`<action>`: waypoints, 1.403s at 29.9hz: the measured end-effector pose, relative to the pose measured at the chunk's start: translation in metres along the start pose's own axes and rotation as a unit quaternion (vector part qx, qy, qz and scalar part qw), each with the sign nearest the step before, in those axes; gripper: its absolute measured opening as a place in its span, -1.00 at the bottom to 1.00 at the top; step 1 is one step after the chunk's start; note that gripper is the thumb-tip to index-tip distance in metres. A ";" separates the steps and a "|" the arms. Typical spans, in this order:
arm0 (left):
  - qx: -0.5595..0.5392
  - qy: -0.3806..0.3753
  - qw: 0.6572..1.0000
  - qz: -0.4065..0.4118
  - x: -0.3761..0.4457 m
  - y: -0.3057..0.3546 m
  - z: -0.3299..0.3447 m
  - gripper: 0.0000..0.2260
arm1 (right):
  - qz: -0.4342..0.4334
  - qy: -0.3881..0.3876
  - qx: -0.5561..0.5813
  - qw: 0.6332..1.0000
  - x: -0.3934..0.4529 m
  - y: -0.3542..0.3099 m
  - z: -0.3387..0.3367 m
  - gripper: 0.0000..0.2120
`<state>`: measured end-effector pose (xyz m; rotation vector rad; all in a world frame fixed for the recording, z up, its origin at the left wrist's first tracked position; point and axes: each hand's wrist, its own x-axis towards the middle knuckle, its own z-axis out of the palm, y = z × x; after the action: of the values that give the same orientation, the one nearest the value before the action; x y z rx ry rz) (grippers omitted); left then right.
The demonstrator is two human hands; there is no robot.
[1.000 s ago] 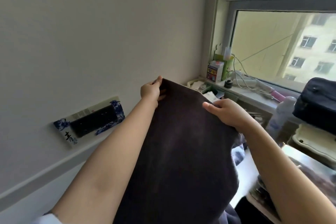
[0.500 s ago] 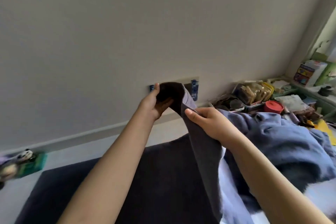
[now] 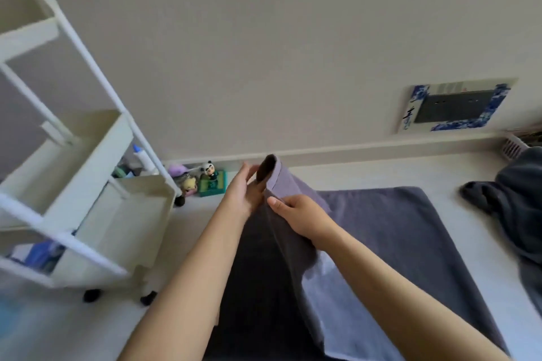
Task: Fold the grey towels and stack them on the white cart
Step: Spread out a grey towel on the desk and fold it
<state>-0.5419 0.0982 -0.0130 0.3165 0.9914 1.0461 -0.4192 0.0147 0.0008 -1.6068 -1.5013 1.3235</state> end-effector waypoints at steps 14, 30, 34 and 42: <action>0.242 0.119 0.955 -0.123 -0.026 -0.070 -0.198 -0.61 | 0.079 0.050 -0.219 0.971 0.020 0.098 0.128 -0.62; 0.687 0.098 0.699 0.172 -0.012 -0.117 -0.126 -0.74 | 0.052 0.037 -0.420 0.905 -0.022 0.201 -0.002 -0.44; 0.776 -0.055 0.569 0.266 0.008 -0.131 -0.105 -0.58 | 0.058 0.179 -0.486 0.854 -0.027 0.194 -0.004 -0.54; 0.906 -0.078 0.351 0.225 0.031 -0.142 -0.093 -0.45 | 0.247 0.218 -0.351 0.877 -0.062 0.219 0.041 -0.34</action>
<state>-0.5311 0.0325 -0.1718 2.6074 1.5174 -0.2616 -0.3629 -0.0992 -0.1927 -2.6756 -1.3960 0.5397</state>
